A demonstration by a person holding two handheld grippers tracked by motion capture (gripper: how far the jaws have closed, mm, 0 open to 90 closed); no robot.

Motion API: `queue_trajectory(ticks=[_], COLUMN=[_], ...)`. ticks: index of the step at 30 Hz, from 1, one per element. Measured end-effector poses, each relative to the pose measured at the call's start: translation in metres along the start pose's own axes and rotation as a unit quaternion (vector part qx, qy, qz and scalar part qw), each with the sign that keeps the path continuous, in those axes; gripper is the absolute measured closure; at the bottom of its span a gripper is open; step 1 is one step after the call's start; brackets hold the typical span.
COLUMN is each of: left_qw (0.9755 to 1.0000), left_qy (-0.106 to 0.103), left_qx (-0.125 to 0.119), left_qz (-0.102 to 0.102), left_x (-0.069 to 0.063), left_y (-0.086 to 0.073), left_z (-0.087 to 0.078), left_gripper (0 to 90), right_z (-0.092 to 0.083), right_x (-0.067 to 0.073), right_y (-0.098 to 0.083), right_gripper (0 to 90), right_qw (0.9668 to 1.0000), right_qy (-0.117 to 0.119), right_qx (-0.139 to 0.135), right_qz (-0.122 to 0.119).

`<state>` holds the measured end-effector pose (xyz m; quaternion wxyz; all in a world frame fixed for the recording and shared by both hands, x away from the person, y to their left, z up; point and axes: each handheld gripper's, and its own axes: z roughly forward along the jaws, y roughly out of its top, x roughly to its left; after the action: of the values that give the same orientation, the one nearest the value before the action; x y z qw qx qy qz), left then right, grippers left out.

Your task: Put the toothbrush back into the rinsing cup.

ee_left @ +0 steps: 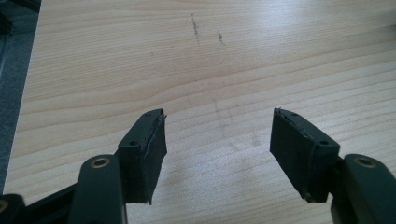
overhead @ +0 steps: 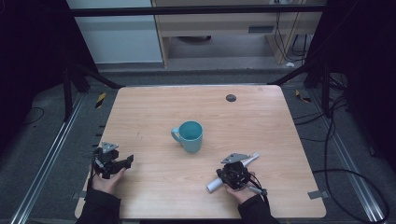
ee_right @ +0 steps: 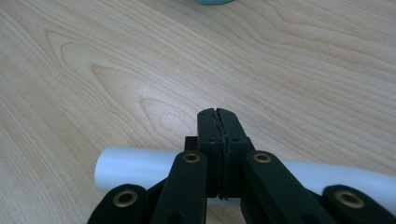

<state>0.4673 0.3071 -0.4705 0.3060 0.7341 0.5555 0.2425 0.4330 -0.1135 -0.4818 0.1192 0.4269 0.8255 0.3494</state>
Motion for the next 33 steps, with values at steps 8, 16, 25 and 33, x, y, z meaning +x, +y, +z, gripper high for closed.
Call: queue_trajectory(ticks=[8,16,25,33], left_qw=[1.0,1.0,1.0,1.0], left_qy=[0.0,0.0,0.0,0.0], left_qx=[0.0,0.0,0.0,0.0], left_qz=[-0.001,-0.001,-0.002,-0.002], left_x=[0.0,0.0,0.0,0.0], left_y=[0.0,0.0,0.0,0.0], left_z=[0.0,0.0,0.0,0.0], left_gripper=[35.2,35.2,35.2,35.2], right_z=[-0.003,-0.008,-0.009,-0.011], right_x=[-0.002,-0.005,-0.008,-0.01], right_y=[-0.003,-0.006,-0.009,-0.009], right_gripper=[88.4,88.2,87.8,87.3], right_qw=[1.0,1.0,0.9999,0.9999], right_qy=[0.002,0.0,0.001,-0.001], right_qx=[0.005,0.008,0.013,0.014], right_qz=[-0.004,0.001,0.004,0.008])
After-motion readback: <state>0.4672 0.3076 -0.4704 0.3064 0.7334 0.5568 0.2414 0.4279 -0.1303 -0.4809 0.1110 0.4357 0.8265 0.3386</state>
